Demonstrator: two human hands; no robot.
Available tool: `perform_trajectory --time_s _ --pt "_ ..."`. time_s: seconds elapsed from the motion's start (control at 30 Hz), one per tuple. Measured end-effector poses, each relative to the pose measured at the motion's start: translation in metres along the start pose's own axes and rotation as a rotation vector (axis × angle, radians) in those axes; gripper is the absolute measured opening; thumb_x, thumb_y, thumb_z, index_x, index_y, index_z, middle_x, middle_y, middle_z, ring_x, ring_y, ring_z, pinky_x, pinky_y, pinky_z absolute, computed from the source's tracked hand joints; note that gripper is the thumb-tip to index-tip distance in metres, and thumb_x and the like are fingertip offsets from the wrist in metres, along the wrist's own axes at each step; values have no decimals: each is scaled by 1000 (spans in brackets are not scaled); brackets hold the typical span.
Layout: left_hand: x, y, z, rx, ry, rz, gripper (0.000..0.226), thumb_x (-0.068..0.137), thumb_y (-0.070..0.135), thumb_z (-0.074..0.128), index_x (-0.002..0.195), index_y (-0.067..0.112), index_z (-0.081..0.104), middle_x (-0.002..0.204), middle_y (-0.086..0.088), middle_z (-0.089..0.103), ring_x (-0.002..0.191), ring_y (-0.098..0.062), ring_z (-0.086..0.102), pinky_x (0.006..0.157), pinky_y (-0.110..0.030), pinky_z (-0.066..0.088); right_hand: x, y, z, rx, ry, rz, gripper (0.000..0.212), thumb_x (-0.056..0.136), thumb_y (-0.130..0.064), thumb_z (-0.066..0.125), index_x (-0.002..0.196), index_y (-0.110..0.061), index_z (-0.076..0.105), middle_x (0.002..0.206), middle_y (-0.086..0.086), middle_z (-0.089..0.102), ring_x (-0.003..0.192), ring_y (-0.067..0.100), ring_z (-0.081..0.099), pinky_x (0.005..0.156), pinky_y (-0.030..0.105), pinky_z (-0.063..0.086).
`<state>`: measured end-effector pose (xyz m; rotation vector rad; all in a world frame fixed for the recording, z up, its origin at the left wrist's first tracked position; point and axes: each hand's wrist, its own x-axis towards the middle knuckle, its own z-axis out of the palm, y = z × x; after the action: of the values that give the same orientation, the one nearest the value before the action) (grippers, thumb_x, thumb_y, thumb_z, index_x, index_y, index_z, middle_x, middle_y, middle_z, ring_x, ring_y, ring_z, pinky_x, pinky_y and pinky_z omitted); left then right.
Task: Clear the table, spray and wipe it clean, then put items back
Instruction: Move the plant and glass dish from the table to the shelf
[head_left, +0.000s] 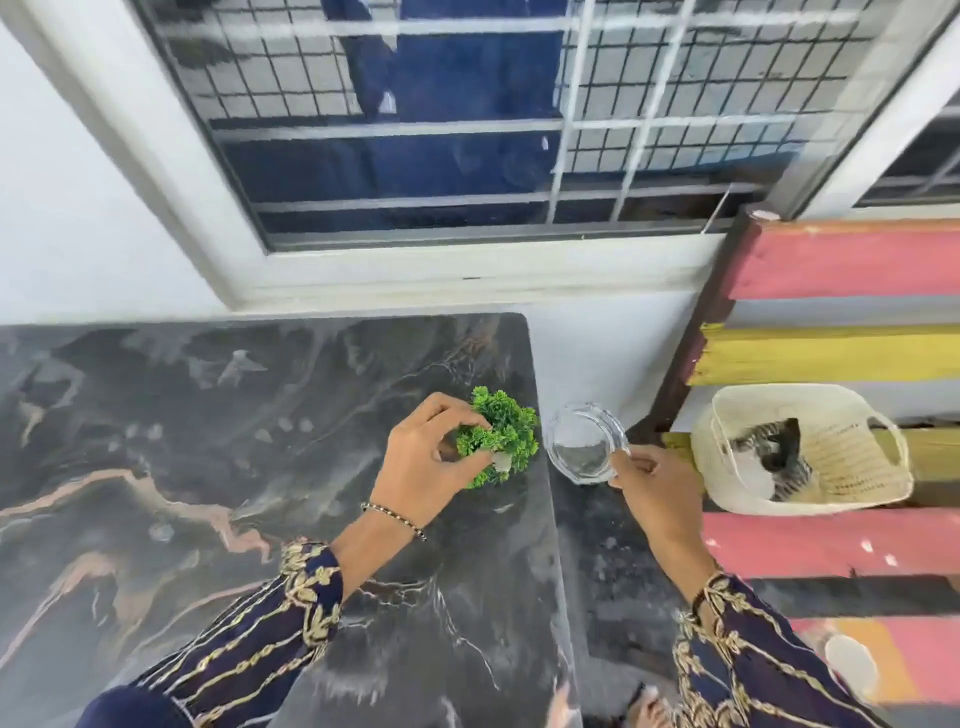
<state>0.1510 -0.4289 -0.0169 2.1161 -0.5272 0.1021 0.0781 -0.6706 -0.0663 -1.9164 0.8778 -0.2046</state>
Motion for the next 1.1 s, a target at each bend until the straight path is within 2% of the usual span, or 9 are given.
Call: perform_trajectory --time_s 0.13,0.23,0.3,0.4,0.53,0.63,0.77,0.97,1.1 --pt "0 58 99 -43 -121 36 20 69 13 82 88 15 75 97 5 64 74 -4 59 62 -6 46 9 57 -87 -23 58 26 29 87 -16 68 60 -23 63 50 -11 64 55 1 61 57 8 41" --pt "-3 90 172 -66 -234 33 22 69 17 82 89 16 75 96 5 63 75 0 58 66 -13 48 12 104 -143 -89 106 70 33 88 -18 68 57 -15 58 43 -10 55 46 0 54 50 10 37" --pt "-7 106 218 -58 -298 52 23 68 20 83 89 17 74 95 5 62 75 -6 60 68 -14 49 14 135 -177 -114 166 114 26 88 -20 69 66 -6 66 54 0 65 56 11 63 55 13 39" --pt "-15 136 293 -41 -438 82 25 67 18 83 90 17 73 96 6 60 80 -12 62 77 -13 44 20 189 -229 -127 276 217 18 86 -19 70 76 -4 73 63 8 70 68 32 65 62 33 47" --pt "-24 161 381 -62 -576 114 26 66 12 82 89 13 72 95 0 61 78 -14 60 73 -10 43 30 264 -278 -176 383 358 13 88 -16 70 76 -10 72 60 1 69 70 30 65 61 26 43" --pt "-32 167 431 -33 -644 136 25 69 10 80 92 10 71 96 -3 58 79 -13 57 73 -6 38 36 311 -298 -185 450 484 13 90 -17 69 86 -6 75 74 13 75 81 33 68 73 33 44" --pt "-39 166 486 36 -715 169 26 72 8 76 97 11 69 102 -5 59 93 -20 60 81 -15 39 48 368 -311 -175 498 623 31 89 -14 65 61 -17 53 48 -4 45 66 26 50 67 30 35" --pt "-42 157 551 92 -800 193 23 75 11 77 95 9 67 102 -7 59 91 -21 60 85 -32 51 75 424 -321 -188 474 752 29 84 -7 59 58 4 54 51 18 46 60 38 46 64 36 28" --pt "-39 157 583 104 -786 214 23 73 13 79 93 10 67 99 -5 59 88 -14 56 82 -25 50 90 445 -324 -198 468 771 27 83 -6 58 64 12 57 55 17 46 60 40 49 63 38 34"
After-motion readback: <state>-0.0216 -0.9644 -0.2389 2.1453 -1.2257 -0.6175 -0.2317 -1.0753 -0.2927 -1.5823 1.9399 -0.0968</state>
